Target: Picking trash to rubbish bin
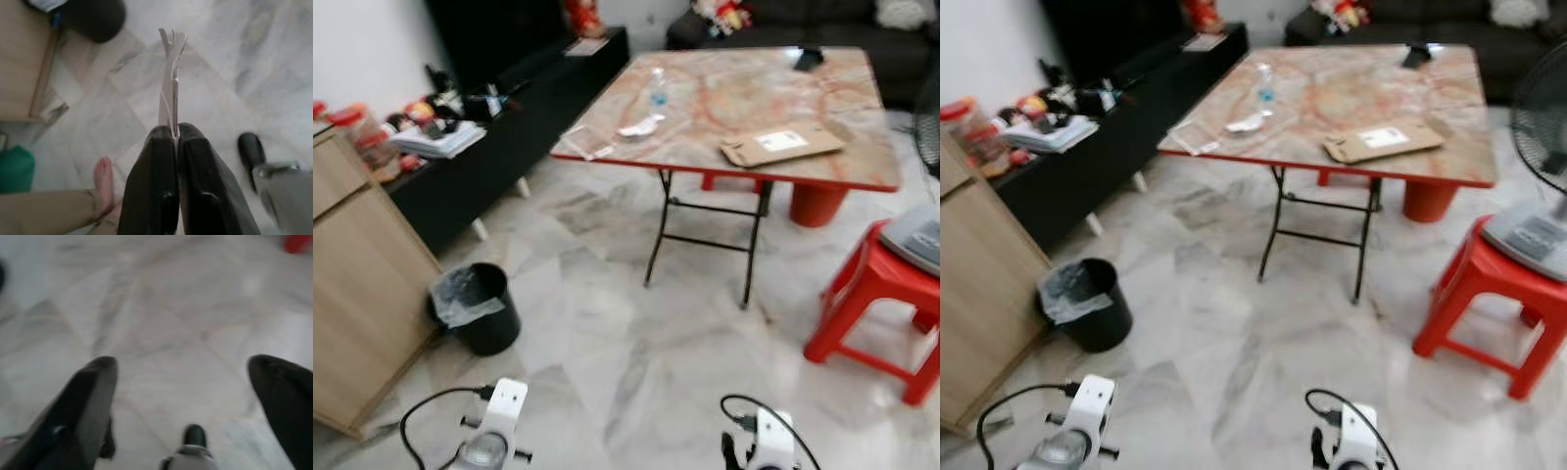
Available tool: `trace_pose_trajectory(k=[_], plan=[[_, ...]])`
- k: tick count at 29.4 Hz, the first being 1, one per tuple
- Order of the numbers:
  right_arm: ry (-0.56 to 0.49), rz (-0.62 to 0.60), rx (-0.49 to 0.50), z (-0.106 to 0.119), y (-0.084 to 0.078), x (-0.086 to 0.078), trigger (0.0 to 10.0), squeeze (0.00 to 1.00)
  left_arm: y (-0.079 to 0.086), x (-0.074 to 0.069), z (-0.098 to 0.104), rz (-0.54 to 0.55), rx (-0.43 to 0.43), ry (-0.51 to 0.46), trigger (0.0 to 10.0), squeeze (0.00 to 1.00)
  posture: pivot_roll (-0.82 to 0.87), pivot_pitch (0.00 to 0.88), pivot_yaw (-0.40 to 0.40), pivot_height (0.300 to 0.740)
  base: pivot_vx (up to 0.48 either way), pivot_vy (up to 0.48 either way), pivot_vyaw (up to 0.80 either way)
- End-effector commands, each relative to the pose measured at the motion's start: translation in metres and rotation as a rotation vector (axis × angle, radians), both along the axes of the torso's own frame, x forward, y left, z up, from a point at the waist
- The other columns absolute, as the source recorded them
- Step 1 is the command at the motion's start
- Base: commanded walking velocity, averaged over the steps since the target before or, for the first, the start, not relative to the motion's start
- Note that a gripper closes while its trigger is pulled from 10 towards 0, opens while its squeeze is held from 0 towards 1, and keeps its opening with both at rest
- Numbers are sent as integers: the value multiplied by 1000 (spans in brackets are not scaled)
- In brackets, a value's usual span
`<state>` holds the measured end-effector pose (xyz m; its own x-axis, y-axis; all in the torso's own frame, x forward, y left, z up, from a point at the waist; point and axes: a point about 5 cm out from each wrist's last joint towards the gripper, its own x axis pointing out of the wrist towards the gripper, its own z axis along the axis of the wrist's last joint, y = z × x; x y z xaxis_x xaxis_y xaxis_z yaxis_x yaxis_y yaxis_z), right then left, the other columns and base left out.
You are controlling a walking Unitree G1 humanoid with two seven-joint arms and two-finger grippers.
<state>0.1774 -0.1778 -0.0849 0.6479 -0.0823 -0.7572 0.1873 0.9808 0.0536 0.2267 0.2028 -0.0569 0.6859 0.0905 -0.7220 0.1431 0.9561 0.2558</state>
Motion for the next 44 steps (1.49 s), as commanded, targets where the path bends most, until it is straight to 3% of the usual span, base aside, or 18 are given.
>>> trace_pose_trajectory(k=[1, 9, 17, 44], plan=[[4, 13, 16, -1, 8, 0, 10000, 0, 4, -7, -4, -2, 18, 35, 10000, 0, -102, 0, 101, 740, 0, 0, 794], [-6, 17, 14, 1, 7, 4, 10000, 0, 3, -6, -4, 2, 15, 31, 10000, 0, -89, 0, 89, 740, 0, 0, 770], [-13, 5, 24, 2, 7, 6, 10000, 0, 5, -4, -2, 23, 23, 10, 10000, 0, -82, 0, 83, 740, 0, 0, 0], [-42, 19, 16, 6, 7, 14, 10000, 0, 7, 0, 2, 63, 30, -31, 10000, 0, -69, 0, 72, 740, 328, 0, 161]])
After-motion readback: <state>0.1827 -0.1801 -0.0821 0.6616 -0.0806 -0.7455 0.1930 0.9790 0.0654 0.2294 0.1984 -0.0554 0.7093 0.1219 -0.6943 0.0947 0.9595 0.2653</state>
